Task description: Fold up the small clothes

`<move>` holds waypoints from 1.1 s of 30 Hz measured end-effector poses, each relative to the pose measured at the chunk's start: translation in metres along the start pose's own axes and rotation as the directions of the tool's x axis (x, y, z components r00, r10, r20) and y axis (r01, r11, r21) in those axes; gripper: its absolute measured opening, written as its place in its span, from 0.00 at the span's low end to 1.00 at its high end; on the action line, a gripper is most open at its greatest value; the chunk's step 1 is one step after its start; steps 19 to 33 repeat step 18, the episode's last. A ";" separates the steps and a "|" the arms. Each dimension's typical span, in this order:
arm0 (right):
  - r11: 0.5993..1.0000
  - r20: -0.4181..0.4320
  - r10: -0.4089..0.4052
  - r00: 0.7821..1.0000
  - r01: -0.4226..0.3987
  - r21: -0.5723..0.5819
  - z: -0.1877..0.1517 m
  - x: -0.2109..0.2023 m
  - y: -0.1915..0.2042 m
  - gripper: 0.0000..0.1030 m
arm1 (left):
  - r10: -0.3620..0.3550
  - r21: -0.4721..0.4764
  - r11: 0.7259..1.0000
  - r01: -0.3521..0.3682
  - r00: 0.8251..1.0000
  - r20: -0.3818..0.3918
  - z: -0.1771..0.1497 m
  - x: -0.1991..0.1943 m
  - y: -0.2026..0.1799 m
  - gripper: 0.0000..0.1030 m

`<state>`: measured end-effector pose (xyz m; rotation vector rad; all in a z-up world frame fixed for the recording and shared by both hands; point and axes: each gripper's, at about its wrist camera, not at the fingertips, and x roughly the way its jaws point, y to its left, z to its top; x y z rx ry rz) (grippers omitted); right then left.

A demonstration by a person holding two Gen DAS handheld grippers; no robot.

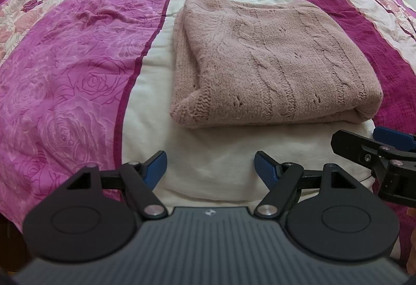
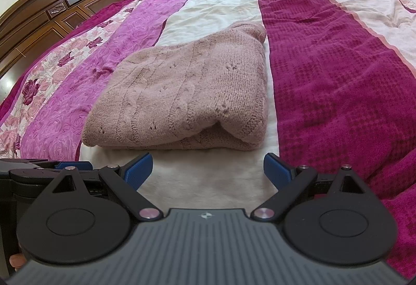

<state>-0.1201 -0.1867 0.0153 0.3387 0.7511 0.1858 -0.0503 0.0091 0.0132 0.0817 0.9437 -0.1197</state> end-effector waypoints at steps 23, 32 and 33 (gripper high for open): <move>1.000 -0.004 0.000 1.000 0.000 0.009 -0.002 0.003 -0.002 0.93 | 0.005 -0.002 1.000 -0.005 1.000 -0.011 -0.002 0.004 0.001 0.74; 1.000 -0.004 0.000 1.000 0.000 0.009 -0.002 0.003 -0.002 0.93 | 0.005 -0.002 1.000 -0.005 1.000 -0.011 -0.002 0.004 0.001 0.74; 1.000 -0.004 0.000 1.000 0.000 0.009 -0.002 0.003 -0.002 0.93 | 0.005 -0.002 1.000 -0.005 1.000 -0.011 -0.002 0.004 0.001 0.74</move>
